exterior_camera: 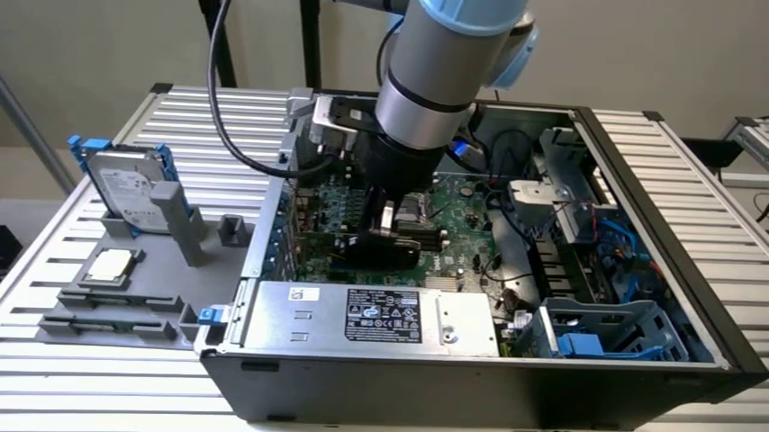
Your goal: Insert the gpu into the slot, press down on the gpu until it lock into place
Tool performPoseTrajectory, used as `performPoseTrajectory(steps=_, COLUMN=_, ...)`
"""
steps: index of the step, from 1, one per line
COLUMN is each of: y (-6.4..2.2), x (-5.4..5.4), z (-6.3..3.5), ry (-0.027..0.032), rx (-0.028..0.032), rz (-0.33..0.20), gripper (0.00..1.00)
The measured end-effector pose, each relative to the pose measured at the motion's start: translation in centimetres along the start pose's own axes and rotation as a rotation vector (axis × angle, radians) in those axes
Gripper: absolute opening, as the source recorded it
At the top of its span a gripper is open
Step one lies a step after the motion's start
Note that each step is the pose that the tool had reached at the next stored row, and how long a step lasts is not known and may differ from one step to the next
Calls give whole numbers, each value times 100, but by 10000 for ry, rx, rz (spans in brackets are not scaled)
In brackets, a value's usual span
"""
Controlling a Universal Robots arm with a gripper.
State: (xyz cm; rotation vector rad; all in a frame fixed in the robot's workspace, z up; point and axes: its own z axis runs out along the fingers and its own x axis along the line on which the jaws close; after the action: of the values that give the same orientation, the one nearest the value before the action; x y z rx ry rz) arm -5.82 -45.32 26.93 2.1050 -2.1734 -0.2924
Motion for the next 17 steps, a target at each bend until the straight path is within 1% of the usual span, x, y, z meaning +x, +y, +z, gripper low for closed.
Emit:
performPoseTrajectory(steps=1, y=9, x=-3, z=-43, ry=-1, rx=0, rz=0, gripper=34)
performPoseTrajectory(steps=4, y=33, x=-9, z=-149, ry=1, rx=0, rz=-2, gripper=34)
performPoseTrajectory(steps=6, y=56, x=-12, z=-200, ry=4, rx=6, rz=-5, gripper=34)
performPoseTrajectory(steps=7, y=70, x=-14, z=-213, ry=1, rx=28, rz=-9, gripper=32)
performPoseTrajectory(steps=8, y=84, x=-15, z=-219, ry=0, rx=58, rz=-11, gripper=32)
performPoseTrajectory(steps=9, y=98, x=-17, z=-220, ry=0, rx=101, rz=-15, gripper=25)
performPoseTrajectory(steps=11, y=132, x=-23, z=-212, ry=-7, rx=215, rz=-23, gripper=13)
performPoseTrajectory(steps=12, y=152, x=-26, z=-208, ry=-7, rx=274, rz=-27, gripper=11)
performPoseTrajectory(steps=15, y=216, x=-40, z=-193, ry=6, rx=471, rz=-37, gripper=11)
performPoseTrajectory(steps=17, y=259, x=-47, z=-174, ry=23, rx=630, rz=-43, gripper=11)
